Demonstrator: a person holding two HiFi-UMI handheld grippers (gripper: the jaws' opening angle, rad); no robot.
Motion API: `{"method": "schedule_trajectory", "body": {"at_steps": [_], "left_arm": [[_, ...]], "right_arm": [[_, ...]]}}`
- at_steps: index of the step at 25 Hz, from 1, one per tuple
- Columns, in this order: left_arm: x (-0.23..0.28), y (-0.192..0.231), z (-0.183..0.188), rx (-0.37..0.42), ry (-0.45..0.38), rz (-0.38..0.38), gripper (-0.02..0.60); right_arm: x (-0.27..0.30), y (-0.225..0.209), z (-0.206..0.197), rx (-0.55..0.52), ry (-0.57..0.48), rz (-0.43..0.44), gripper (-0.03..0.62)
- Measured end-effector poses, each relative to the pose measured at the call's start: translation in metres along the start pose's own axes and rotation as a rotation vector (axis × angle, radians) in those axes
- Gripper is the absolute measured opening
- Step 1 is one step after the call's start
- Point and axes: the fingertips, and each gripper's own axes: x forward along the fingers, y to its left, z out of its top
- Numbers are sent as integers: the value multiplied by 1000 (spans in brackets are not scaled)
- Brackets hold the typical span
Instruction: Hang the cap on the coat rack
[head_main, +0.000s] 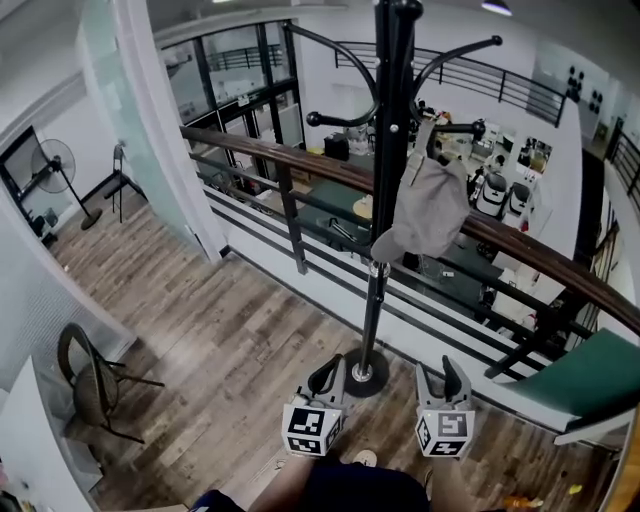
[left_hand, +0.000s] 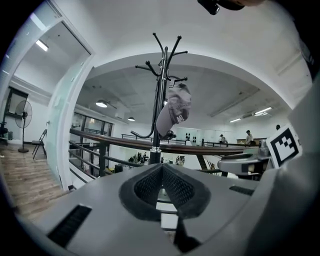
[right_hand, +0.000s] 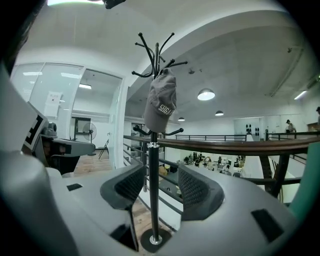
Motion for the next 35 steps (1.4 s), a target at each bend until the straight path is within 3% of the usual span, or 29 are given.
{"method": "schedule_trajectory", "body": {"at_steps": [7, 12, 14, 19, 35], "left_arm": [[-7, -5, -10, 12, 8, 6, 3], [-8, -7, -15, 16, 17, 8, 3], [-8, -9, -16, 19, 19, 9, 3], [-5, -15, -14, 48, 20, -4, 3], [-8, -24, -24, 29, 9, -18, 3]], "right_arm": [[-6, 2, -10, -8, 11, 2, 211], [-12, 8, -1, -57, -20, 4, 35], [-12, 12, -4, -54, -10, 33, 9], [-14, 16, 0, -71, -23, 45, 9], [-15, 12, -9, -97, -6, 25, 8]]}}
